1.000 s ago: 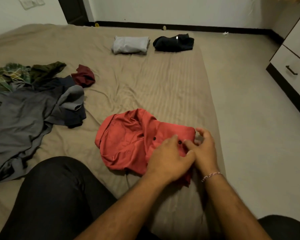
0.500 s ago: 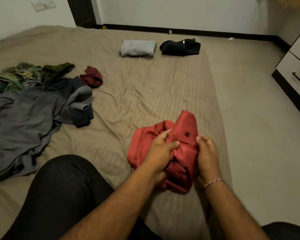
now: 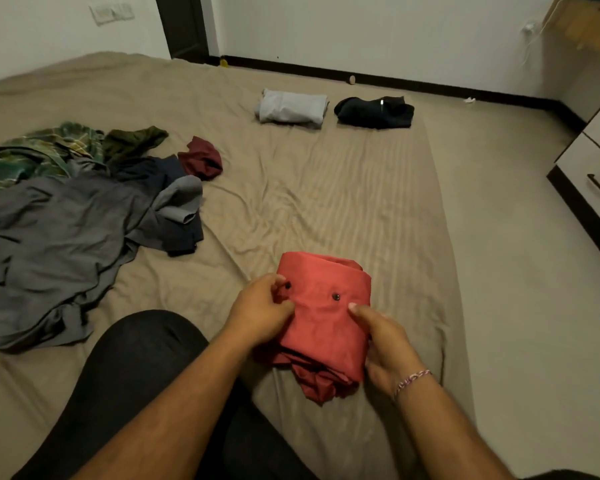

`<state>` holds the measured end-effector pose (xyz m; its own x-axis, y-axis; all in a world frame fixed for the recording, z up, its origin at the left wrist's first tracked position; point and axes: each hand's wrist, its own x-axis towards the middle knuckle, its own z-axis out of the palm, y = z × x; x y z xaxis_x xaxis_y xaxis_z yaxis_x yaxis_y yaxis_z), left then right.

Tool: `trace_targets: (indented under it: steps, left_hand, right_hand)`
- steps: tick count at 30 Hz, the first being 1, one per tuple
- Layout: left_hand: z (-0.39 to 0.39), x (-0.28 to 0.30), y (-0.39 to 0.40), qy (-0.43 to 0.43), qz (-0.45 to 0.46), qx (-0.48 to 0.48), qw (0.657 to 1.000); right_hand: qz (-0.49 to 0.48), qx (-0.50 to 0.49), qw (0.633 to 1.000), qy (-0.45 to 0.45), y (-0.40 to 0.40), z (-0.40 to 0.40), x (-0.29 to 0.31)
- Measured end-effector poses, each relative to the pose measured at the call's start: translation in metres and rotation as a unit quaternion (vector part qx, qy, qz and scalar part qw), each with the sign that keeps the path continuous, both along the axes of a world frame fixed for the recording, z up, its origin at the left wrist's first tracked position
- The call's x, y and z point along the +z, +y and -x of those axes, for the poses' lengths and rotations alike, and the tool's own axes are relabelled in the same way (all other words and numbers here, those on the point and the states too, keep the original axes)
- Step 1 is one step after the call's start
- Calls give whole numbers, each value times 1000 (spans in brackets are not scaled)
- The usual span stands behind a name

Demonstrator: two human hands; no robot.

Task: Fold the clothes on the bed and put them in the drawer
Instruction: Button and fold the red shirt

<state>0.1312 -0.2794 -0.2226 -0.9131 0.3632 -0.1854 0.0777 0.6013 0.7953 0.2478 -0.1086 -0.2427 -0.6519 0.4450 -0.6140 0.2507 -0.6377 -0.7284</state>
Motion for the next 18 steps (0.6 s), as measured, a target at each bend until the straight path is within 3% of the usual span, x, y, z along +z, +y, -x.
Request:
trace_targets:
  steps: [3,5,7,9,10,13,16,18]
  left_hand:
    - [4,-4,-1,-46,3,26,999]
    - [6,2,-8,-107,-84,52,989]
    - [-1,11,-7,-206,-205,30,956]
    - [-8,16,-2,-294,-311,5,904]
    - [-8,15,1,-319,-352,2,880]
    - [8,17,1,-351,-434,66,827]
    - [32,16,-12,-376,-487,138,776]
    - [40,14,-19,-410,-493,138,755]
  right_hand:
    - [20,32,999,-9,-6,13,11]
    - [-20,44,999,10,-12,25,24]
    - [-113,36,991,54,-15,38,42]
    - [-281,40,951,124,-14,47,66]
    - [-399,53,902,155,-13,48,79]
    - [-697,122,688,161,-13,48,98]
    - [-796,249,537,125,-22,50,72]
    - [-768,395,499,66,-23,47,41]
